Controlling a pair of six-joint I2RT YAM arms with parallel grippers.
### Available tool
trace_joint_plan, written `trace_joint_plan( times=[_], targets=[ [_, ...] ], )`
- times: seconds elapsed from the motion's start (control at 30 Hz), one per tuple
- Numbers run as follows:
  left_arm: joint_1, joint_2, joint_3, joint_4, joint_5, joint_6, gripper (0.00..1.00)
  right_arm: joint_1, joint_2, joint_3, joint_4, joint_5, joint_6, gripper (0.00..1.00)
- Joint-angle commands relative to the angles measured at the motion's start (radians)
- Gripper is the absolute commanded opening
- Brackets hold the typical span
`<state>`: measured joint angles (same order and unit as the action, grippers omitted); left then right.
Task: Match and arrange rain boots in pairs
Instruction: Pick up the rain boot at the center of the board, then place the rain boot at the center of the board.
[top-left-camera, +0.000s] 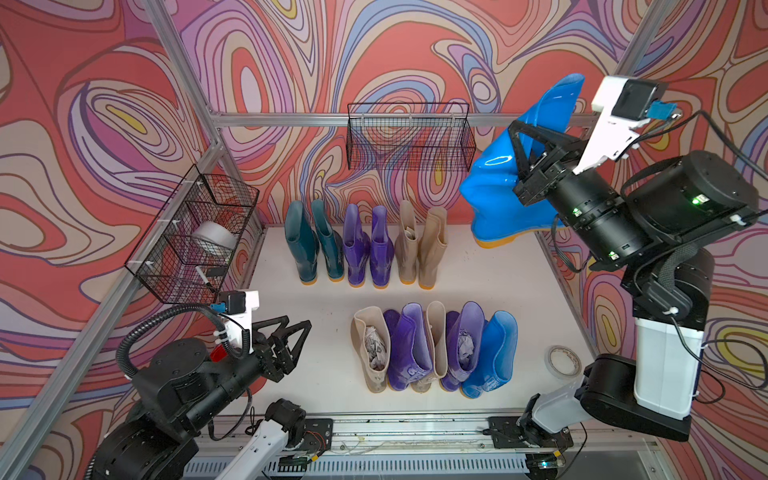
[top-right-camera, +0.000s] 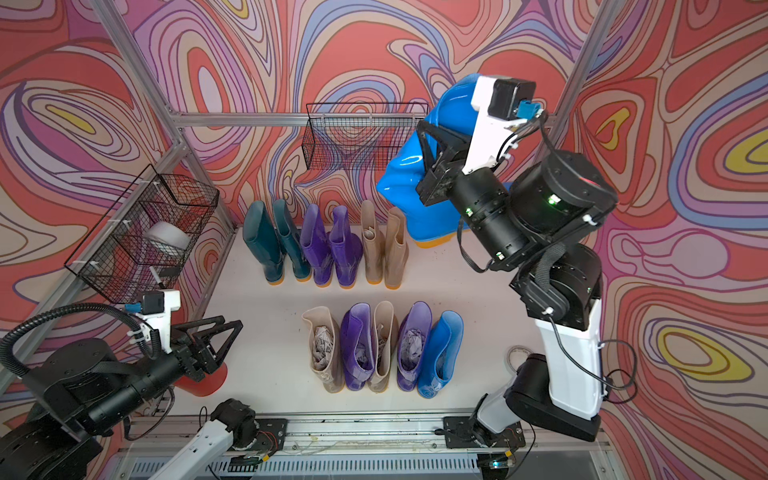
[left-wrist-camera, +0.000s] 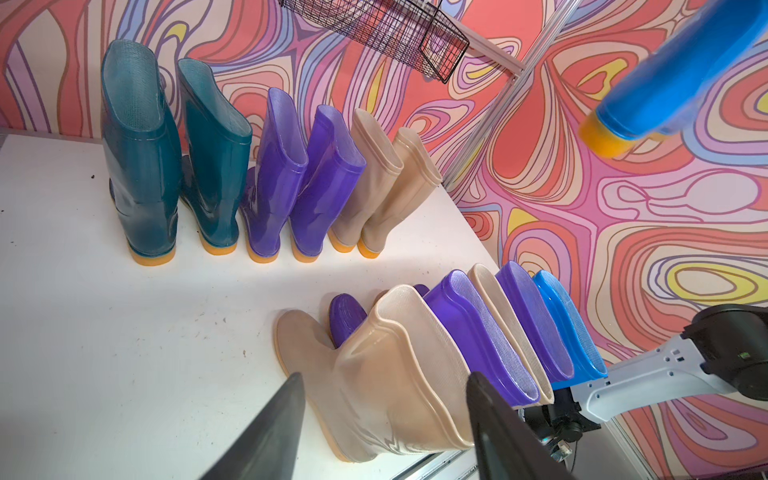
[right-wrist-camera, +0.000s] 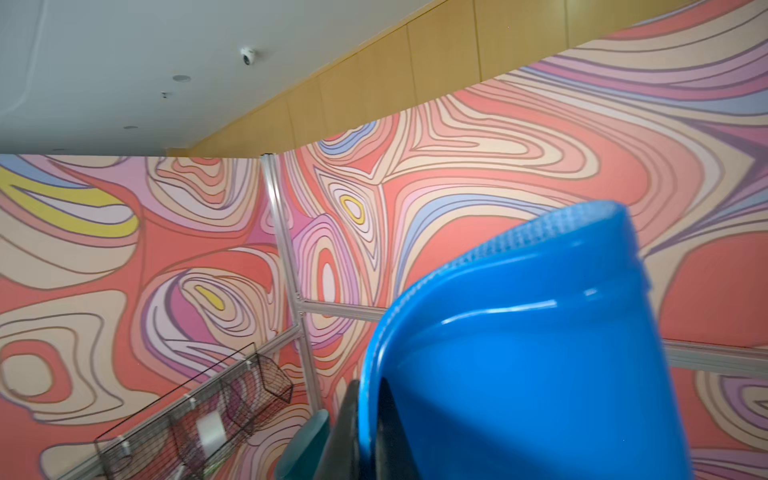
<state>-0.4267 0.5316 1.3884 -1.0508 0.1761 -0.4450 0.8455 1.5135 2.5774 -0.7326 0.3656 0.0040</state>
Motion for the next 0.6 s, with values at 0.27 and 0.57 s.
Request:
trace_joint_plan(
  times=[0.27,0.57],
  targets=[
    [-0.006,0.019,-0.047,0.073,0.038,-0.01,0.64,0.002,-0.087,-0.143,-0.061,0.319,-0.144,0.0],
    [-0.005,0.037,-0.095,0.113,0.057,-0.014,0.64,-0.046,-0.097,-0.237,-0.159,0.417,-0.111,0.0]
  ],
)
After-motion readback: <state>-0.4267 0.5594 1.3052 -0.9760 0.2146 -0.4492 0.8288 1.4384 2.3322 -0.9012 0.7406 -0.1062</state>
